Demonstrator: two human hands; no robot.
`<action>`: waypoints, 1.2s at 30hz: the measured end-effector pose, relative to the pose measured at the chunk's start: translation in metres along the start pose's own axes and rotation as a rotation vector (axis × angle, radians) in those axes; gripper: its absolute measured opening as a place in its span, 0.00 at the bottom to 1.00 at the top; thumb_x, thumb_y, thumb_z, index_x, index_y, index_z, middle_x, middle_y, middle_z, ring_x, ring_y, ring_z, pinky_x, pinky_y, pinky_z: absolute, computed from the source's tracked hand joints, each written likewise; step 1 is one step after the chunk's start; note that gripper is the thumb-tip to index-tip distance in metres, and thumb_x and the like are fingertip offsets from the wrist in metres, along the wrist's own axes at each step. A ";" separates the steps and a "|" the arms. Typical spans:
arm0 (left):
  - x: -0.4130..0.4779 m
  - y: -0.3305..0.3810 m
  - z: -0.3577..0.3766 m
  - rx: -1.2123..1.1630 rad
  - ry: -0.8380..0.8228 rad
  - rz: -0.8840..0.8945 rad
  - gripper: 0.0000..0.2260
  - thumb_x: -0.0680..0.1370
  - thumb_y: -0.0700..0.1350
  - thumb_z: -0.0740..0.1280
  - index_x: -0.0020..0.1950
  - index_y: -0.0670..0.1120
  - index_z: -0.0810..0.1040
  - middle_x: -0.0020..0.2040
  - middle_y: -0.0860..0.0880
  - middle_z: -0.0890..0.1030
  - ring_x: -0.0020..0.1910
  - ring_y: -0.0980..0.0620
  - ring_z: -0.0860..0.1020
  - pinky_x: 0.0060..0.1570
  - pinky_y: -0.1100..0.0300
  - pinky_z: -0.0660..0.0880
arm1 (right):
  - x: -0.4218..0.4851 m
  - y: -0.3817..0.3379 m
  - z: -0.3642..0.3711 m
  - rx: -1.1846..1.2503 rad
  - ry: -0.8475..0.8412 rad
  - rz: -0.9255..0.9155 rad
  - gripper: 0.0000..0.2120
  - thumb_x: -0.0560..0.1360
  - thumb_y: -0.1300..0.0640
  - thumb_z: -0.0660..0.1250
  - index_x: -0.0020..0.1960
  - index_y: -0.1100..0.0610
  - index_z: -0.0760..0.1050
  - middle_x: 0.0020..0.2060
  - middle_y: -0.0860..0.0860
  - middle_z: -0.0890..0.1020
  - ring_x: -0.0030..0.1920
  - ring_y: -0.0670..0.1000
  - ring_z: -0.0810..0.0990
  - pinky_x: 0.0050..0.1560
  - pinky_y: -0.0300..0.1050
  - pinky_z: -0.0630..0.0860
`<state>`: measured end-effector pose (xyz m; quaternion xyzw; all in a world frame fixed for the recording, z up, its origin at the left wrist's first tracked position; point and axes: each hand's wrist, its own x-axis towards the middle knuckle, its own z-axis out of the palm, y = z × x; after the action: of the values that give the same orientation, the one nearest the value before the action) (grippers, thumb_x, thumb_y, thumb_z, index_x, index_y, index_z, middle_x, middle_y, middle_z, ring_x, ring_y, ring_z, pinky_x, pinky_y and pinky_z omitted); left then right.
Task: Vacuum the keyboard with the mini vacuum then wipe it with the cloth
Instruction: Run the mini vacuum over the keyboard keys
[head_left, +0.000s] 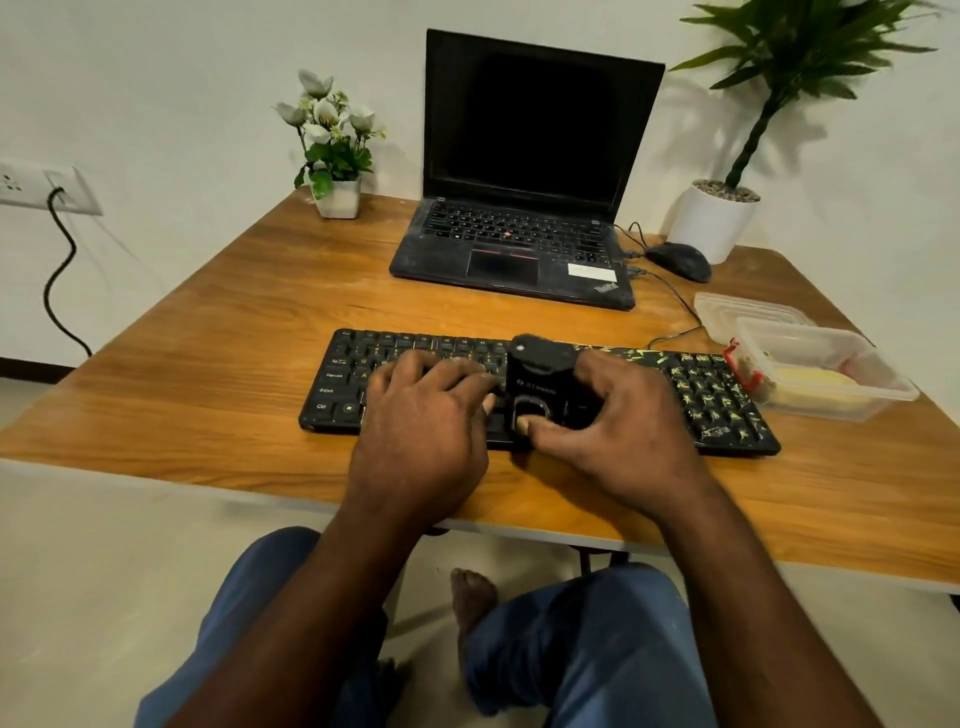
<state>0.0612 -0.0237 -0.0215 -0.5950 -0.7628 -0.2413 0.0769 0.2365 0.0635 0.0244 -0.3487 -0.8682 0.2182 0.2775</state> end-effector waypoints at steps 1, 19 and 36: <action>0.000 0.000 -0.001 -0.013 0.006 -0.003 0.18 0.83 0.53 0.58 0.69 0.53 0.79 0.66 0.53 0.80 0.67 0.46 0.71 0.64 0.41 0.67 | -0.001 0.001 -0.009 0.059 -0.123 0.018 0.20 0.67 0.51 0.81 0.57 0.50 0.81 0.48 0.41 0.82 0.49 0.42 0.81 0.47 0.39 0.81; 0.000 0.001 -0.005 -0.007 -0.013 -0.007 0.17 0.84 0.53 0.58 0.70 0.54 0.77 0.69 0.55 0.77 0.69 0.48 0.68 0.67 0.44 0.64 | 0.043 -0.011 -0.034 -0.122 -0.343 -0.077 0.19 0.69 0.53 0.81 0.58 0.47 0.82 0.49 0.41 0.83 0.50 0.41 0.80 0.49 0.42 0.79; -0.001 0.000 -0.004 -0.032 0.016 -0.009 0.18 0.82 0.53 0.57 0.68 0.54 0.79 0.68 0.56 0.79 0.67 0.49 0.69 0.66 0.45 0.64 | 0.044 -0.014 -0.038 -0.024 -0.492 -0.052 0.18 0.68 0.53 0.82 0.56 0.49 0.83 0.47 0.42 0.85 0.49 0.42 0.83 0.47 0.39 0.80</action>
<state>0.0611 -0.0268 -0.0184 -0.5909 -0.7608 -0.2585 0.0722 0.2280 0.0933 0.0753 -0.2658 -0.9209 0.2790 0.0592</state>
